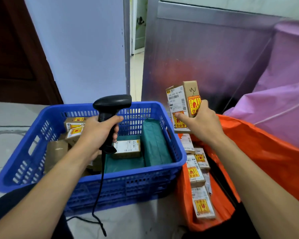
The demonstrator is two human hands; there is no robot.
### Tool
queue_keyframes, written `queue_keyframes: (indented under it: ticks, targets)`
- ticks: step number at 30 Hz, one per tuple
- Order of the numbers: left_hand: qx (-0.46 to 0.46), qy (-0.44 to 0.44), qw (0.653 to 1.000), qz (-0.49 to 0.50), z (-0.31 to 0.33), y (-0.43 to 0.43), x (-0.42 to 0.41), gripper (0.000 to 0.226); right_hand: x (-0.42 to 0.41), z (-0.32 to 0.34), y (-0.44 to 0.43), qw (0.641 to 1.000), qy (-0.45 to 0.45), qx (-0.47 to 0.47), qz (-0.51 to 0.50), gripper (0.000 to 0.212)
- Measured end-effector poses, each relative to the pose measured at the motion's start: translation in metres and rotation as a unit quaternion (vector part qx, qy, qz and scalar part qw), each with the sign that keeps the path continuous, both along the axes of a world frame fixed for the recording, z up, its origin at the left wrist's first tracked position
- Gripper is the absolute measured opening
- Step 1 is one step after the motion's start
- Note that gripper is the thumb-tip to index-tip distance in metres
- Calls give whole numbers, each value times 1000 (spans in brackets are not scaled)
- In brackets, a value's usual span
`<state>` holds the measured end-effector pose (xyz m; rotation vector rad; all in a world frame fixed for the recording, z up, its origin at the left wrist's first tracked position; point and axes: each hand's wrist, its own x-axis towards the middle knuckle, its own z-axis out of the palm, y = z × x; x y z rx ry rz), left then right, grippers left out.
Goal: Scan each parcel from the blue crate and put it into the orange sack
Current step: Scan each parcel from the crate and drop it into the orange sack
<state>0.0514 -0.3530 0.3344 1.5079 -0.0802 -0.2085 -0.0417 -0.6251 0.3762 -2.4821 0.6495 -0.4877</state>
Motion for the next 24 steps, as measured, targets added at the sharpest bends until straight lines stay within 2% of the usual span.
queue_keyframes:
  ticks: [13, 18, 24]
  targets:
    - [8, 39, 997, -64, -30, -76, -35, 25, -56, -37, -83, 993, 77, -46, -74, 64]
    - [20, 64, 994, -85, -52, -107, -41, 19, -70, -54, -107, 990, 76, 8, -118, 69]
    - [30, 100, 991, -84, -81, -135, -48, 21, -70, -59, -127, 988, 98, 12, -115, 69]
